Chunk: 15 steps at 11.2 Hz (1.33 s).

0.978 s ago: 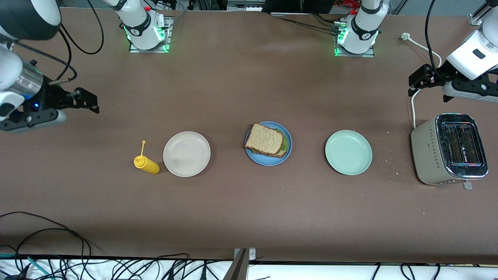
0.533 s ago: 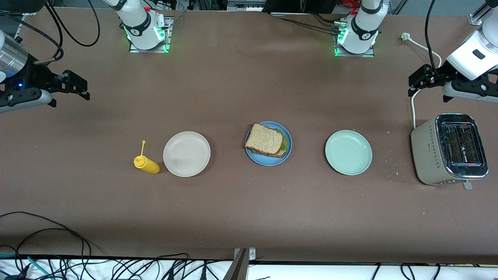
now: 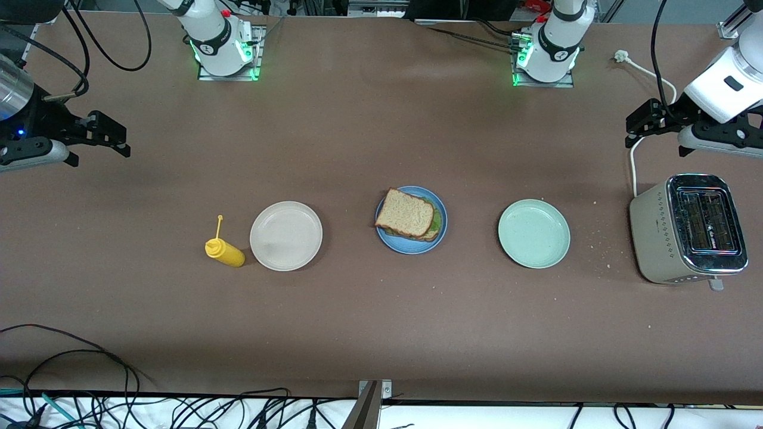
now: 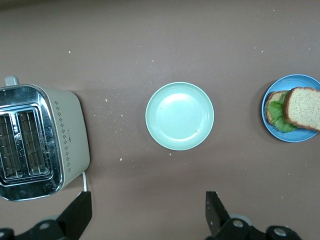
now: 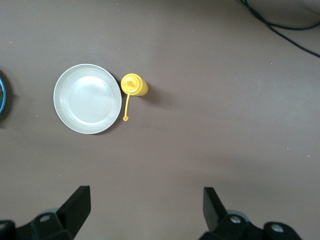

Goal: Make sandwich in blue plate with both arms

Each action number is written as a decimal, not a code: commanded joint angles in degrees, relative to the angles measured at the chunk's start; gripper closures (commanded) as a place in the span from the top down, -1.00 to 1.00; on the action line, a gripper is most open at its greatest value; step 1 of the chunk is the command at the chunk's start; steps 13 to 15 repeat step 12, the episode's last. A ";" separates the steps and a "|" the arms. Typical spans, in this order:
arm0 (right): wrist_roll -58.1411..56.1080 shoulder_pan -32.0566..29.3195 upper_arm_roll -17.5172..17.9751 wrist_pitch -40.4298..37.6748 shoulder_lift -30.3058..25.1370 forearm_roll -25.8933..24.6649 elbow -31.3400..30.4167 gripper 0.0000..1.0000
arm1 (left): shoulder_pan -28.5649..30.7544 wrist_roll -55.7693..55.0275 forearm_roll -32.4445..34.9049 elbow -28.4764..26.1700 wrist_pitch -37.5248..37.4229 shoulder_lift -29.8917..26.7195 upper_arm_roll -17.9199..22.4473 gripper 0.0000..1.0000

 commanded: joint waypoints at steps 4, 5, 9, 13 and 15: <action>0.32 -0.22 -1.16 -0.64 -0.79 -1.78 0.20 1.00 | -0.31 -0.46 -0.83 0.60 -0.97 0.13 0.45 1.00; 0.76 -0.22 -1.34 -0.56 -0.79 -1.69 0.73 1.00 | -0.22 -0.38 -0.83 0.60 -0.97 0.13 0.45 1.00; 0.85 -0.39 -1.60 -1.08 -0.09 -1.87 1.70 1.00 | -0.22 -0.46 -0.83 0.60 -0.97 0.04 0.45 1.00; 1.29 -0.83 -1.95 -1.35 -0.18 -1.78 1.87 1.00 | -0.13 -0.46 -0.83 0.51 -0.97 0.13 0.45 1.00; 1.29 -0.83 -1.95 -1.35 -0.18 -1.78 1.87 1.00 | -0.13 -0.46 -0.83 0.51 -0.97 0.13 0.45 1.00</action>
